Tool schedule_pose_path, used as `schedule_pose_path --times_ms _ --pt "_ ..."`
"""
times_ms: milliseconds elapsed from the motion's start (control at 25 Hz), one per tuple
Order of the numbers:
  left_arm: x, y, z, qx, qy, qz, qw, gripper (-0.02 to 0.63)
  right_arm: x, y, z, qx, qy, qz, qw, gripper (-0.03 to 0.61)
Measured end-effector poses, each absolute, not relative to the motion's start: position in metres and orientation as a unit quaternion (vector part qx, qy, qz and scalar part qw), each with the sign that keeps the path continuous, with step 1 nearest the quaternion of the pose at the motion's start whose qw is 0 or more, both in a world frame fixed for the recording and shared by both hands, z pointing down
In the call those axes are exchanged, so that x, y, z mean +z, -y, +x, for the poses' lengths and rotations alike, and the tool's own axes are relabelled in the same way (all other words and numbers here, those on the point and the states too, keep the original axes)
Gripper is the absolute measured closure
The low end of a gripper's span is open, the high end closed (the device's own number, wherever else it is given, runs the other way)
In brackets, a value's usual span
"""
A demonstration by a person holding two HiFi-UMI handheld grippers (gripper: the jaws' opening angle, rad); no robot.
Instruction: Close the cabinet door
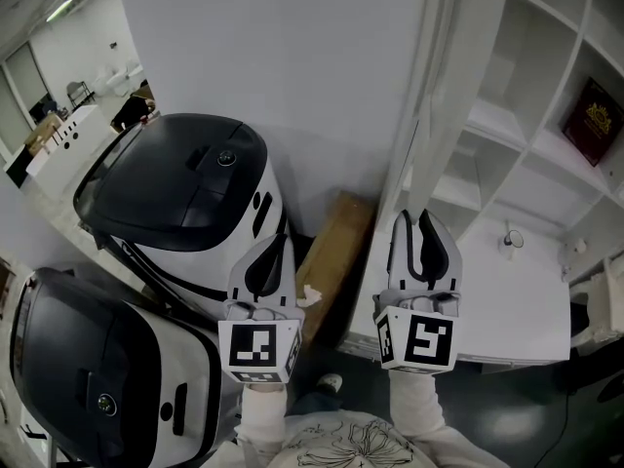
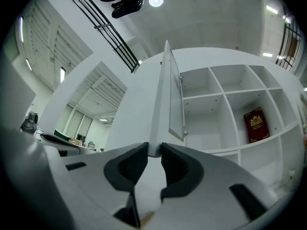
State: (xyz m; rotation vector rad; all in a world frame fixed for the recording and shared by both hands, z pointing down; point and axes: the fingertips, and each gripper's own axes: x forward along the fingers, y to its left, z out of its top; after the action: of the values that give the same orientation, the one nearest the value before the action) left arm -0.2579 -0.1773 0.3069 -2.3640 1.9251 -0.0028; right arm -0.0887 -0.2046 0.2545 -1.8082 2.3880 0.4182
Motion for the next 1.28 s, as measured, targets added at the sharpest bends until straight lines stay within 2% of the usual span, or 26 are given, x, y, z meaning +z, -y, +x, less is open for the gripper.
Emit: schedule_pose_path --times_ms 560,1280 --pt "0.307 0.207 -0.215 0.011 -0.577 -0.815 0.045 0.609 0.256 0.202 -0.073 0.128 -0.787 -0.599 0.07 0.5" --pt "0.318 0.239 -0.139 0.013 -0.488 -0.872 0.038 0.609 0.258 0.199 -0.005 0.114 -0.753 -0.64 0.106 0.515"
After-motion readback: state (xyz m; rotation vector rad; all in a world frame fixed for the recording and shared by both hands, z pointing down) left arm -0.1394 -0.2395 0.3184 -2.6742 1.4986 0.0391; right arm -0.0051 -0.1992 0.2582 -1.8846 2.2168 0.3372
